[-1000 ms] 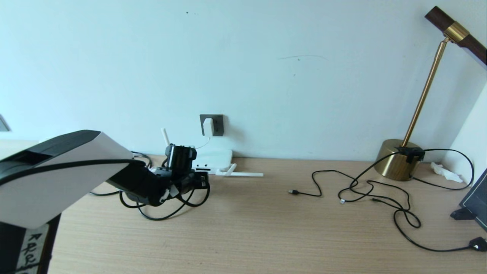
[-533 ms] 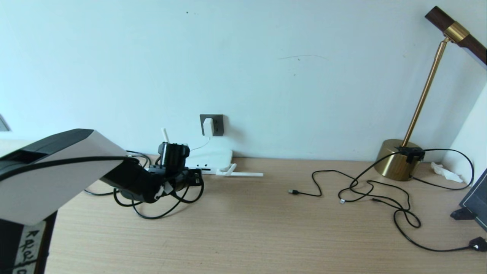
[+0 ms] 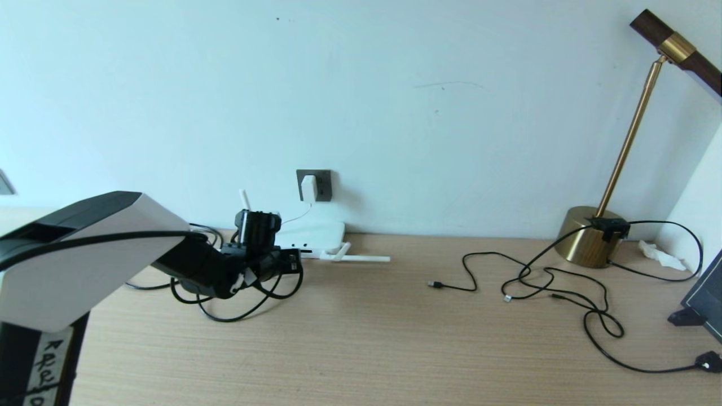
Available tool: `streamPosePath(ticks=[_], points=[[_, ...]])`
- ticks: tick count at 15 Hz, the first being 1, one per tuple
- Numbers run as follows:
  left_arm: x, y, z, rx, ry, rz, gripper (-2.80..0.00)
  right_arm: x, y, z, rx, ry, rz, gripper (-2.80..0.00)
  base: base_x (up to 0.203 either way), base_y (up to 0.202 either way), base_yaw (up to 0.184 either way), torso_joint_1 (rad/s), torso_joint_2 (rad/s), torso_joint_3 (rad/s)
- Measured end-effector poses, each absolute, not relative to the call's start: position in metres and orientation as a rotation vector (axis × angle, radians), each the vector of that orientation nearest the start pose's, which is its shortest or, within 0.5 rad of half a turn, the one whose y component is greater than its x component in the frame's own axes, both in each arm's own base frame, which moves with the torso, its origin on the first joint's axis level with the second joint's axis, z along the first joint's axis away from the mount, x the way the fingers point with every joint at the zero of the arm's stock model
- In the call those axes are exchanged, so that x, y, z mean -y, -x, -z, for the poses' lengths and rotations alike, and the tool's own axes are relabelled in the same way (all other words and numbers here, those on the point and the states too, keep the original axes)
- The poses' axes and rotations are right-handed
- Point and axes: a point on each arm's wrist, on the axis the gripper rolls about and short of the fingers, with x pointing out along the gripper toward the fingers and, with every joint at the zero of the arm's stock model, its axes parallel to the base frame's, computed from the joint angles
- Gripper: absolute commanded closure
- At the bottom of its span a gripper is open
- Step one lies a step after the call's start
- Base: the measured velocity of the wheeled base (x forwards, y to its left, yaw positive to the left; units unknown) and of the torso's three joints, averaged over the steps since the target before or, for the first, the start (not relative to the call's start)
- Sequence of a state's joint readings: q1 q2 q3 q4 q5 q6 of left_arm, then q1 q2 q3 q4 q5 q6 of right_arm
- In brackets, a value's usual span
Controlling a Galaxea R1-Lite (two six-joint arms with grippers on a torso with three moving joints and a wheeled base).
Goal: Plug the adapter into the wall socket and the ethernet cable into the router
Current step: Plug cable into router interface
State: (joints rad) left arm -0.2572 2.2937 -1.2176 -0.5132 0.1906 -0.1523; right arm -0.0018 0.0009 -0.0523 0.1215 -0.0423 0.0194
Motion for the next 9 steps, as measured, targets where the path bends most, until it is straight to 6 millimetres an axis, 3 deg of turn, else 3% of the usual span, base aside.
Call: streamPosePath(ticks=[9], points=[[0.1153,-0.4211,-0.0489,-0.554,0.017,0.042,0.00,0.0009,0.0272,-0.0775,-0.070,-0.019,0.045,0.00,0.000,0.000,0.000,0.000,0.00,0.000]])
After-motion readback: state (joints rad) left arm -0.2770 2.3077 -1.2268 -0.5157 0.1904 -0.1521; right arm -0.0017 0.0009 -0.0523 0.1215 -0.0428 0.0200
